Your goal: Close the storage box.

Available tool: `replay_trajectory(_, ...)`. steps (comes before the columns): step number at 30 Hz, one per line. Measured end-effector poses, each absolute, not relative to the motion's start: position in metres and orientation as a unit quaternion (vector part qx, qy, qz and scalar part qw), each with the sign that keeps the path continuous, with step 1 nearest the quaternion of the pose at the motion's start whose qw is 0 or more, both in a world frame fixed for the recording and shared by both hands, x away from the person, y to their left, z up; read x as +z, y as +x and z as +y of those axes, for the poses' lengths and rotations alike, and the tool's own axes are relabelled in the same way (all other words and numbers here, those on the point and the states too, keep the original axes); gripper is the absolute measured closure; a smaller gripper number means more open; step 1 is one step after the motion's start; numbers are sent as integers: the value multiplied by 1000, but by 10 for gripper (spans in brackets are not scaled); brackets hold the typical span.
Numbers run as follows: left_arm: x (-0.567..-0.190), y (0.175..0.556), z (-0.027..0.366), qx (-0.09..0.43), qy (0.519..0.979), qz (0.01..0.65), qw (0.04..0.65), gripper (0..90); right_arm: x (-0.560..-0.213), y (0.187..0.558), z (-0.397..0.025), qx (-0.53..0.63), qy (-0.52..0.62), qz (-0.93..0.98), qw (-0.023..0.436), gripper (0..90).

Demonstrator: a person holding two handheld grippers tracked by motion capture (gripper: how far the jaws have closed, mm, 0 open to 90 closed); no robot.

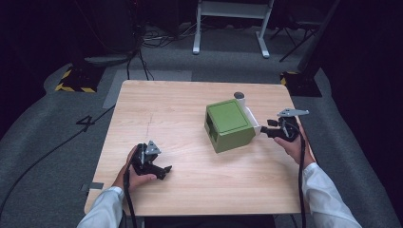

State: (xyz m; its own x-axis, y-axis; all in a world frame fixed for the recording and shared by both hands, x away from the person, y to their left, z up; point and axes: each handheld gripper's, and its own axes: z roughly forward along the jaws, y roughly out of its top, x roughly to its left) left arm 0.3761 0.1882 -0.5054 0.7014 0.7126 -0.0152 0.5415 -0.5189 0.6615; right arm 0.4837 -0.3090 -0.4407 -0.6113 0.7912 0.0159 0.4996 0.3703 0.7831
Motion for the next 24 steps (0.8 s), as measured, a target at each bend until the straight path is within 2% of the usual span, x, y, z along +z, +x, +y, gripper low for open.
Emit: replay_trajectory(24,-505,376,188,130,862,364,329,1,-448,481,-270,367,381,827,189,437)
